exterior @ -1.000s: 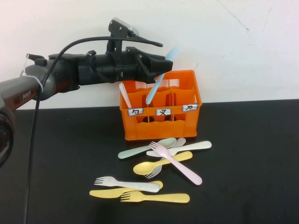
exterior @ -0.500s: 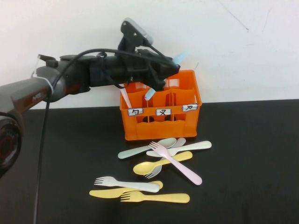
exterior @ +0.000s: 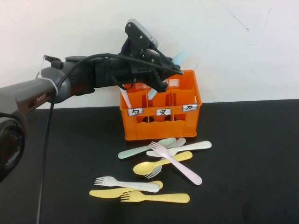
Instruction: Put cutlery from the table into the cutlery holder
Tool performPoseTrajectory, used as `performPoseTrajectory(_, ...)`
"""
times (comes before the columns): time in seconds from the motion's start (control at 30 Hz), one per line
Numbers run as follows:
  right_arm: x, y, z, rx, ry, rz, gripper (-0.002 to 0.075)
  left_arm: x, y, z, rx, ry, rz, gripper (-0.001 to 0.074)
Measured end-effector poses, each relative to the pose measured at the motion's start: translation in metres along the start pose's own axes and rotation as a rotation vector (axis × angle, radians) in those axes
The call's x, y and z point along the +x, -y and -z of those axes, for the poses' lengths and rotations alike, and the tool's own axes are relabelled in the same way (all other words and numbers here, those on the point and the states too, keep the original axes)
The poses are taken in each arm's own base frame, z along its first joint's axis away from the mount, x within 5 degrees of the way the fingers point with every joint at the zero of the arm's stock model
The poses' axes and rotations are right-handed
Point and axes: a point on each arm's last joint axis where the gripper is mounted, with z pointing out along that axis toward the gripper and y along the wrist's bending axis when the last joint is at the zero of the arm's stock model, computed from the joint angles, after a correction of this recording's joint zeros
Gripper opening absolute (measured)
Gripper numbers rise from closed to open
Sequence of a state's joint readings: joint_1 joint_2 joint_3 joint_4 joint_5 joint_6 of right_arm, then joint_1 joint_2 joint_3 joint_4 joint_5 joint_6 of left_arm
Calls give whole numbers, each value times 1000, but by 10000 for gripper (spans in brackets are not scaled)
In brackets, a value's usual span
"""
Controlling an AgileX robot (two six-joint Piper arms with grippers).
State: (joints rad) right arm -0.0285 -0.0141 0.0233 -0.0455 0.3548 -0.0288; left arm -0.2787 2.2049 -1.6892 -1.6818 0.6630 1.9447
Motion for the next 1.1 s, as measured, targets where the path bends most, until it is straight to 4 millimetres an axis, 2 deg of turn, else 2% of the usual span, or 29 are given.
performPoseTrajectory(0.2,0,0,0,0,0,0,-3,0,0,0,-1,0,50,229)
performPoseTrajectory(0.47,0,0,0,0,0,0,-3,-1,1,0,19,7,97,336)
performPoseTrajectory(0.7,0,0,0,0,0,0,-3,-4,4,2,51,23,97,340)
performPoseTrajectory(0.8,0,0,0,0,0,0,-3,-12,1,9,54,43,102,275)
performPoseTrajectory(0.9,0,0,0,0,0,0,-3,-30,-2,25,60,80,123,112)
performPoseTrajectory(0.97,0,0,0,0,0,0,-3,-48,-5,42,71,121,127,52)
performPoseTrajectory(1.1,0,0,0,0,0,0,-3,-85,1,81,128,142,109,11)
